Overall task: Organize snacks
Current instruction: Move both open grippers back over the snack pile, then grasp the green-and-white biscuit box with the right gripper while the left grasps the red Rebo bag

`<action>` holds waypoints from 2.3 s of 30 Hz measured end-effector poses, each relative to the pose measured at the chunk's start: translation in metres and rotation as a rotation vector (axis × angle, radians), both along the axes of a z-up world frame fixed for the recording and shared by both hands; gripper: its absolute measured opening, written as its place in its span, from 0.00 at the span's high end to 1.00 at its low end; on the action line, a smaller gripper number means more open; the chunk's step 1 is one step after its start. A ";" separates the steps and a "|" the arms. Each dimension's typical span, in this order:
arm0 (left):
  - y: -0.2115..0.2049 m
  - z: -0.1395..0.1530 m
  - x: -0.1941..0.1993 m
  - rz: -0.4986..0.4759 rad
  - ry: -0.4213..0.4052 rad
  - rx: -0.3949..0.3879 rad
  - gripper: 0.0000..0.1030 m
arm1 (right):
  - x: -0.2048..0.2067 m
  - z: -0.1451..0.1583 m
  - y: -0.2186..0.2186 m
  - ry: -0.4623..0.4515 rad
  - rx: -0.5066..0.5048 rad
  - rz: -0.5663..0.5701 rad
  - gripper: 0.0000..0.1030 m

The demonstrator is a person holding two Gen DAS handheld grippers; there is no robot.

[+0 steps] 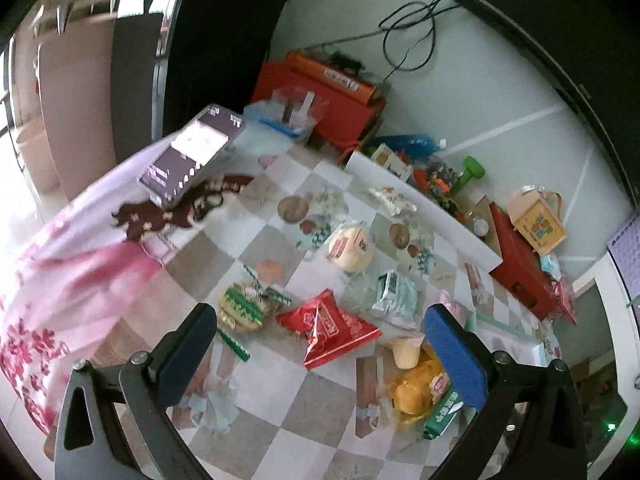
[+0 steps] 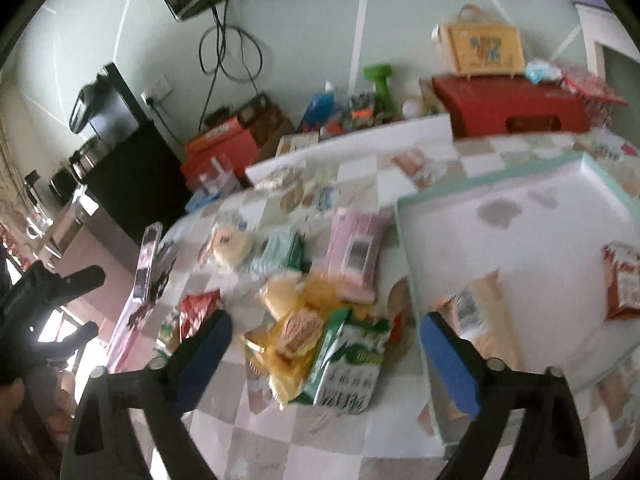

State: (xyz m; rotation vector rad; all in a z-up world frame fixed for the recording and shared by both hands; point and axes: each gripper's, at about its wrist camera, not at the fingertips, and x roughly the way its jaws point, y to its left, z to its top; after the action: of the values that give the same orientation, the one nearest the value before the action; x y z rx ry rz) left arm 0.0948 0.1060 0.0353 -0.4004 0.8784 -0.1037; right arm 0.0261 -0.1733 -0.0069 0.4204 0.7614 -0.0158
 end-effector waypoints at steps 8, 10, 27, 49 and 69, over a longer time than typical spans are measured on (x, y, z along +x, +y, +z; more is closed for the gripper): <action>-0.017 -0.035 0.018 -0.060 0.109 -0.042 0.00 | 0.007 -0.028 0.005 0.117 0.069 0.018 0.28; -0.021 -0.041 0.023 -0.068 0.121 -0.055 0.00 | 0.008 -0.035 0.005 0.143 0.071 0.019 0.33; -0.027 -0.088 0.062 -0.024 0.246 -0.147 0.18 | 0.015 -0.054 0.005 0.214 0.081 0.014 0.47; -0.047 -0.069 0.058 -0.098 0.190 -0.102 0.62 | 0.007 -0.035 -0.002 0.132 0.100 0.010 0.59; -0.054 -0.070 0.056 -0.113 0.214 -0.116 0.34 | 0.002 -0.029 -0.010 0.112 0.094 -0.022 0.59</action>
State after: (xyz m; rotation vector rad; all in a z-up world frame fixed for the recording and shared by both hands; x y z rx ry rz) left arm 0.1505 0.0522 -0.0350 -0.4760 1.1092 -0.2194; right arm 0.0281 -0.1831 -0.0355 0.5212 0.8701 -0.0245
